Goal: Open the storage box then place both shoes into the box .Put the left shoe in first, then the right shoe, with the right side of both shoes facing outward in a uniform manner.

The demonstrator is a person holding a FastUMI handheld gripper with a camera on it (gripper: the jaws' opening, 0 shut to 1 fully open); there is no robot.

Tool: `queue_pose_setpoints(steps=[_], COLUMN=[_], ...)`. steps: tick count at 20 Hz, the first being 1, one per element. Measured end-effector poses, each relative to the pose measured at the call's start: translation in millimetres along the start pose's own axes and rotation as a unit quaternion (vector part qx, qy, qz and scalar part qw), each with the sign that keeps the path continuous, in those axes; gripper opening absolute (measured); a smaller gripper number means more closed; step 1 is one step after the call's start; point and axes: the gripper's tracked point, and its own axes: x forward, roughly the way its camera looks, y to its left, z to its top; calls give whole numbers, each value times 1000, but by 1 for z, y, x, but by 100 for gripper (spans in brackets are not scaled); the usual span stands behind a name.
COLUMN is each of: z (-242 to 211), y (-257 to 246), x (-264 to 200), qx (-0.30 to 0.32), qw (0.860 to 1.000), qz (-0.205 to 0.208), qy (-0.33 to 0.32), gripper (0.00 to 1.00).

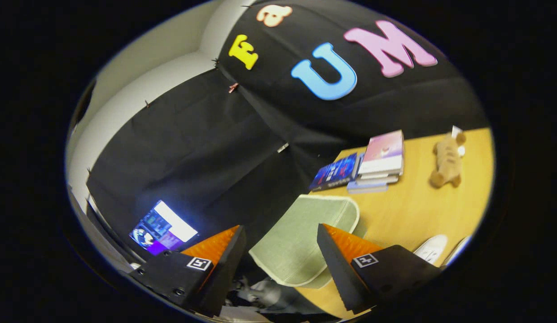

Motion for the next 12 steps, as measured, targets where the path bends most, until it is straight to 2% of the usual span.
queue_pose_setpoints(steps=[3,5,10,12], z=[-26,-43,-68,-79], y=[-23,-45,-66,-80], x=[18,27,39,45], qx=[87,118,205,229], qw=[995,990,969,962], qz=[25,36,98,106], qy=[46,69,98,107], gripper=[98,98,96,96])
